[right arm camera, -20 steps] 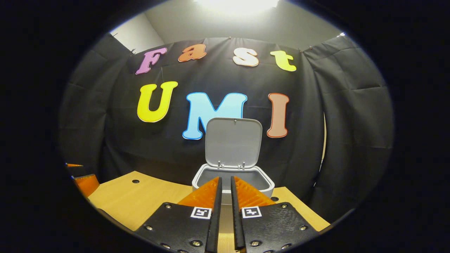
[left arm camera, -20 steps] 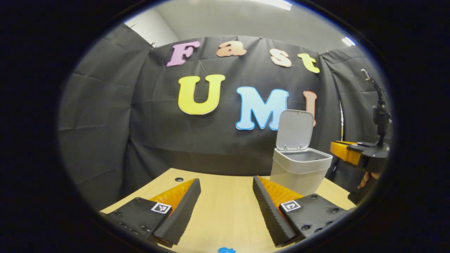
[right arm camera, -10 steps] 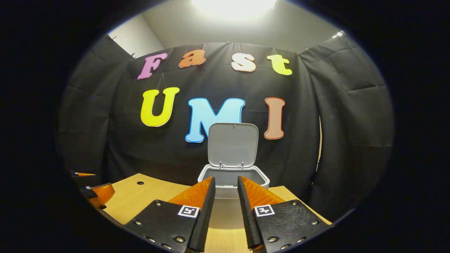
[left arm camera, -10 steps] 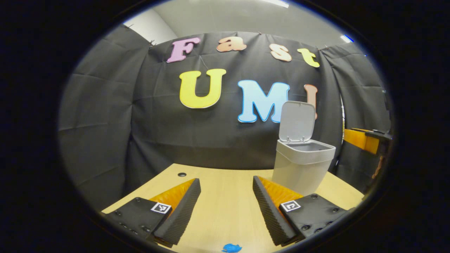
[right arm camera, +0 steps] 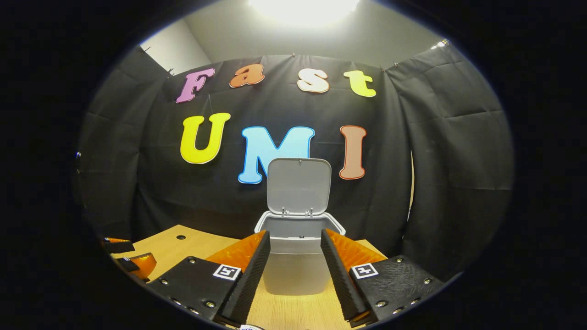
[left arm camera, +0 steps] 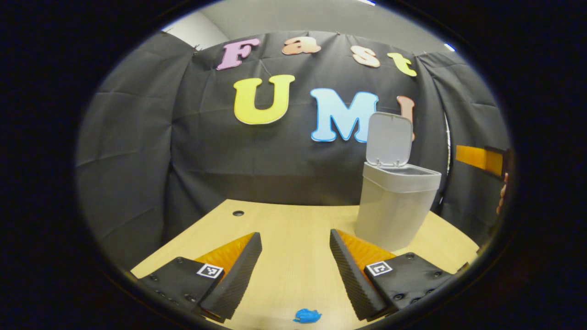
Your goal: Press the lid of the desktop garbage bin to open it, pick up the crumpled paper on the desktop and throw it into the bin, then pick up the pop can on the desktop and drop it into the bin, and finally close the garbage bin lid.
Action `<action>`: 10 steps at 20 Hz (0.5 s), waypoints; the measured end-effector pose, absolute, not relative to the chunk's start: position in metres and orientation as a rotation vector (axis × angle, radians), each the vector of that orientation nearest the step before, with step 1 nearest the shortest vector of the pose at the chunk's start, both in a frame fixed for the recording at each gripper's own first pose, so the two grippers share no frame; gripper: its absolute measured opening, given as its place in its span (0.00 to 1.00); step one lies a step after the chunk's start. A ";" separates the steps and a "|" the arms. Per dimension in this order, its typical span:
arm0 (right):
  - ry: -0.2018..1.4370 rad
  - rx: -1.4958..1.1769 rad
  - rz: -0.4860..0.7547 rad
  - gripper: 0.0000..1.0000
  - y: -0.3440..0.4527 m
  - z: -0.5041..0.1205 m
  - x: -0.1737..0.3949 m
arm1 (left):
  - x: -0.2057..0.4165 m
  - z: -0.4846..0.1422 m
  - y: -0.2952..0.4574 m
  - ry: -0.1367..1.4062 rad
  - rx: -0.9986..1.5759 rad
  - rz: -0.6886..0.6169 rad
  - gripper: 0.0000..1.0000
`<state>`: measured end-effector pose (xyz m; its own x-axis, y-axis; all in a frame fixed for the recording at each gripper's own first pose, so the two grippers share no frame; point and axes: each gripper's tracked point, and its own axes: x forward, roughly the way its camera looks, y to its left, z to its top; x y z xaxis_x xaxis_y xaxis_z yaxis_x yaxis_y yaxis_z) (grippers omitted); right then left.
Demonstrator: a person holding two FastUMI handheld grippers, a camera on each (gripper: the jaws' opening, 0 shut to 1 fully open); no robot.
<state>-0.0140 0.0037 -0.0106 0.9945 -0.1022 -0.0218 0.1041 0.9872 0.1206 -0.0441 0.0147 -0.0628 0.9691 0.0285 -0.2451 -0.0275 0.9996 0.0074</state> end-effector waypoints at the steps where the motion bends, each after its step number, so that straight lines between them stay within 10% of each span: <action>1: 0.022 0.121 -0.098 0.73 0.007 -0.012 -0.013 | -0.046 -0.064 0.017 0.253 0.018 0.026 0.99; 4: 0.040 0.116 -0.068 0.91 0.019 -0.016 -0.009 | -0.054 -0.075 0.023 0.304 0.068 0.009 0.97; 10: 0.049 0.087 -0.022 0.94 0.039 -0.019 0.000 | -0.081 -0.103 0.028 0.480 0.101 0.000 0.97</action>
<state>-0.0003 0.0388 -0.0187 0.9986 -0.0196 -0.0494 0.0238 0.9960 0.0862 -0.0807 0.0283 -0.1028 0.8873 0.0235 -0.4607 0.0239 0.9950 0.0966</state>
